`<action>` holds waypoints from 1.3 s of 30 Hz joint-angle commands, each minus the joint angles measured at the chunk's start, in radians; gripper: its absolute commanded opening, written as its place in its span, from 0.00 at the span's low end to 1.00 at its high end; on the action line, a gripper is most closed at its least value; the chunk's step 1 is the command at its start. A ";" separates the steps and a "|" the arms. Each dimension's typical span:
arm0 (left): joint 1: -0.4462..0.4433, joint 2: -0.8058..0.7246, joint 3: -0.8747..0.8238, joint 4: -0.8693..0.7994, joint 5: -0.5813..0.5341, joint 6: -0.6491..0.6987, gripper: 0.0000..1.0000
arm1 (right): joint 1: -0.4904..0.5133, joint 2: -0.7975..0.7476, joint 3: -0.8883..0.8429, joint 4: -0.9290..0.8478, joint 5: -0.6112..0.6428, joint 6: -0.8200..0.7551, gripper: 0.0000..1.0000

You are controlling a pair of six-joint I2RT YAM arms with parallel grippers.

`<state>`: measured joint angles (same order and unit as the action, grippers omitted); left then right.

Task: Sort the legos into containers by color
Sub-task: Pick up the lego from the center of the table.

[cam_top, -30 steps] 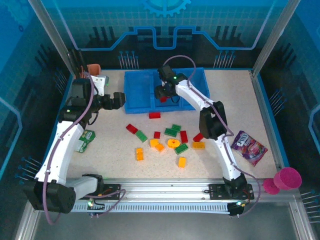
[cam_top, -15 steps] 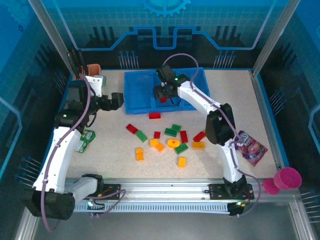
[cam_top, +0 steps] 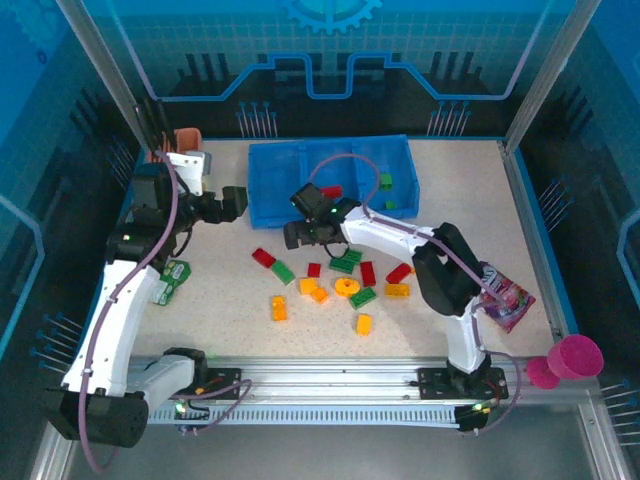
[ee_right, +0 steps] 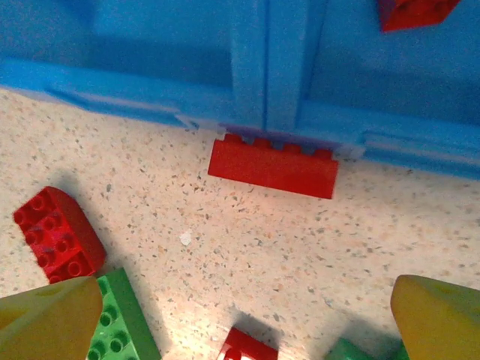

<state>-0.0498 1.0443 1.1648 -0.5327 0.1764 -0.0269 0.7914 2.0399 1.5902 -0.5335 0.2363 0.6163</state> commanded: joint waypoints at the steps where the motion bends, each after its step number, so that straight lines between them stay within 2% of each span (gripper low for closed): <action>1: -0.005 -0.020 -0.004 0.022 0.001 0.001 1.00 | 0.006 0.052 0.030 0.038 0.067 0.023 1.00; 4: -0.005 -0.011 0.002 0.020 0.005 0.001 0.99 | 0.003 0.097 0.063 0.056 0.111 -0.008 1.00; 15: -0.005 0.005 0.001 0.016 -0.003 0.007 0.99 | -0.032 0.248 0.199 0.047 0.104 -0.015 1.00; 19: -0.005 0.006 0.001 0.017 -0.005 0.007 1.00 | -0.042 0.261 0.204 0.033 0.110 -0.016 0.92; 23: -0.005 0.009 0.001 0.017 -0.007 0.008 1.00 | -0.047 0.281 0.210 0.016 0.110 -0.017 0.71; 28: -0.006 0.011 -0.001 0.017 -0.009 0.008 1.00 | -0.049 0.281 0.211 -0.010 0.111 -0.010 0.54; 32: -0.005 0.009 -0.002 0.017 -0.008 0.010 1.00 | -0.046 0.260 0.193 -0.032 0.115 -0.029 0.50; 39: -0.005 0.022 0.005 0.016 -0.012 0.012 1.00 | -0.060 0.044 0.135 -0.052 0.169 -0.124 0.47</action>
<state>-0.0498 1.0546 1.1648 -0.5327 0.1757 -0.0250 0.7509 2.2112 1.7260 -0.5591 0.3550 0.5446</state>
